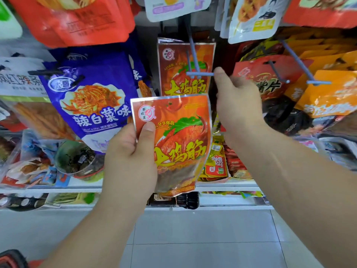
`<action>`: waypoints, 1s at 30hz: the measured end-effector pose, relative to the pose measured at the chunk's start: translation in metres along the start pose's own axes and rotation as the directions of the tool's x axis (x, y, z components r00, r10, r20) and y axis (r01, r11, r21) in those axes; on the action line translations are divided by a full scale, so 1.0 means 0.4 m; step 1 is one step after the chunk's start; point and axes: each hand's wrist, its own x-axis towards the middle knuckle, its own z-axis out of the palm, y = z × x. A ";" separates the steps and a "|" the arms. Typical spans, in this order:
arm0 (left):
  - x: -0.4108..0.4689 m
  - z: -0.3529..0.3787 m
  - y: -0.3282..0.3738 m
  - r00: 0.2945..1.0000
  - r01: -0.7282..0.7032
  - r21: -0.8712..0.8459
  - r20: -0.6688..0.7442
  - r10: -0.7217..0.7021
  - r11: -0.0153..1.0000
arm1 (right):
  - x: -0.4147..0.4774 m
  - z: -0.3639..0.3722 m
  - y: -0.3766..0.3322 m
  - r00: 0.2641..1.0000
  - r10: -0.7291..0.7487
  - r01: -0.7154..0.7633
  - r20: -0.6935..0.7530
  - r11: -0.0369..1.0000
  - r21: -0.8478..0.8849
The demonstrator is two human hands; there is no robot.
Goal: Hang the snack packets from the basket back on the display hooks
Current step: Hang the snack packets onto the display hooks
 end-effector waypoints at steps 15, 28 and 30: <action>0.060 0.119 0.041 0.999 0.032 -0.108 0.006 -0.032 0.994 | -0.049 -0.065 0.015 0.939 -0.183 0.129 0.291 0.972 0.197; 0.088 0.123 0.042 1.000 -0.004 -0.068 0.028 0.006 0.998 | -0.032 -0.052 0.034 0.952 -0.199 0.169 0.233 0.975 0.142; 0.090 0.124 0.042 1.000 0.004 -0.067 0.030 -0.002 0.998 | -0.031 -0.050 0.037 0.950 -0.196 0.168 0.242 0.977 0.132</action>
